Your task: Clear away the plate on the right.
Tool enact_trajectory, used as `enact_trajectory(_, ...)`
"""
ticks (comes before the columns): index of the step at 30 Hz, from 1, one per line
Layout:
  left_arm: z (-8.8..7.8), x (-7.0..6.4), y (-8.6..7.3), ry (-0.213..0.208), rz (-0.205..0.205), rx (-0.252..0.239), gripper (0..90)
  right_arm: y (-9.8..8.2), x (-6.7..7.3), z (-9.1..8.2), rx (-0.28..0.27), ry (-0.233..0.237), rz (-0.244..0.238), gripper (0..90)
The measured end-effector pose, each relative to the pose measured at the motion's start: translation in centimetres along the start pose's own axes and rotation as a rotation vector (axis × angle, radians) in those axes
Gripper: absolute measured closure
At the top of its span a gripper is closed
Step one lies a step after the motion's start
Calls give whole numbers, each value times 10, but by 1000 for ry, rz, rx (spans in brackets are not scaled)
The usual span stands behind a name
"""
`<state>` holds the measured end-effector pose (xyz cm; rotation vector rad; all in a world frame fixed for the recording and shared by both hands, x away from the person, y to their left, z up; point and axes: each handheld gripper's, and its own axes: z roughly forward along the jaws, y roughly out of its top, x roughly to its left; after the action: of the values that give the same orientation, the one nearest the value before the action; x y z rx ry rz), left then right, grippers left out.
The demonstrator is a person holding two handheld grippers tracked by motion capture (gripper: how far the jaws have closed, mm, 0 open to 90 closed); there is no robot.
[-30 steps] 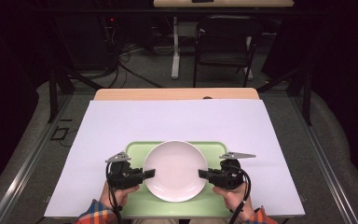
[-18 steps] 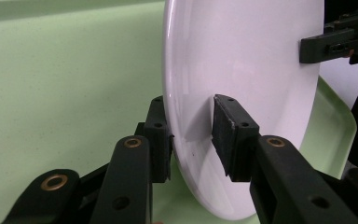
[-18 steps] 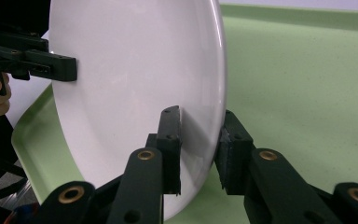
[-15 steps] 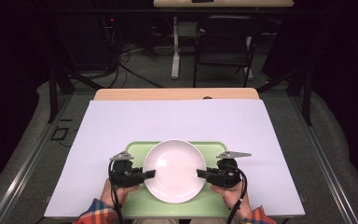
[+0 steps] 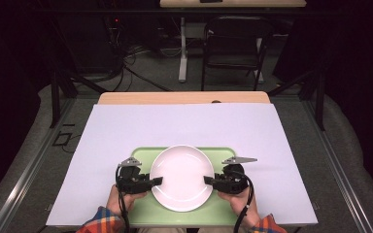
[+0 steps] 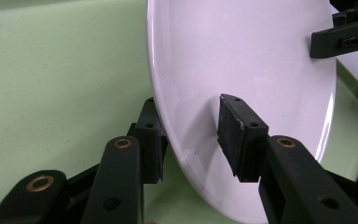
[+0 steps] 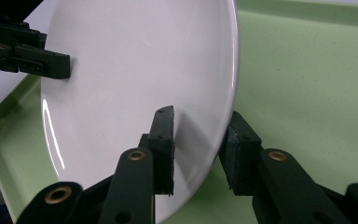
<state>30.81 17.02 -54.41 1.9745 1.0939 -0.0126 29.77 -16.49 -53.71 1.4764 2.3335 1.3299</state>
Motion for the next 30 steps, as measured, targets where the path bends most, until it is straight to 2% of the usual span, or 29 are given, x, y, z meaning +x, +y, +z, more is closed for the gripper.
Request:
enact_trajectory(7, 2, 0, -1, 21, 7, 1, 600, 0, 0, 2, 6, -12, -12, 664)
enact_trajectory(14, 5, -1, 0, 52, 27, 11, 581, -1, -3, 5, 19, -21, -3, 652)
enact_trajectory(19, 6, -1, 0, 127, 71, 30, 586, -1, -3, 6, 27, -25, -1, 644)
enact_trajectory(20, 7, -2, 0, 150, 90, 33, 589, 0, -3, 6, 29, -26, 0, 642)
enact_trajectory(21, 8, -2, 0, 157, 90, 33, 591, 0, -3, 7, 28, -25, -3, 639)
enact_trajectory(30, 9, 1, -1, 148, 59, 35, 593, 0, -8, 11, 45, -37, 10, 621)
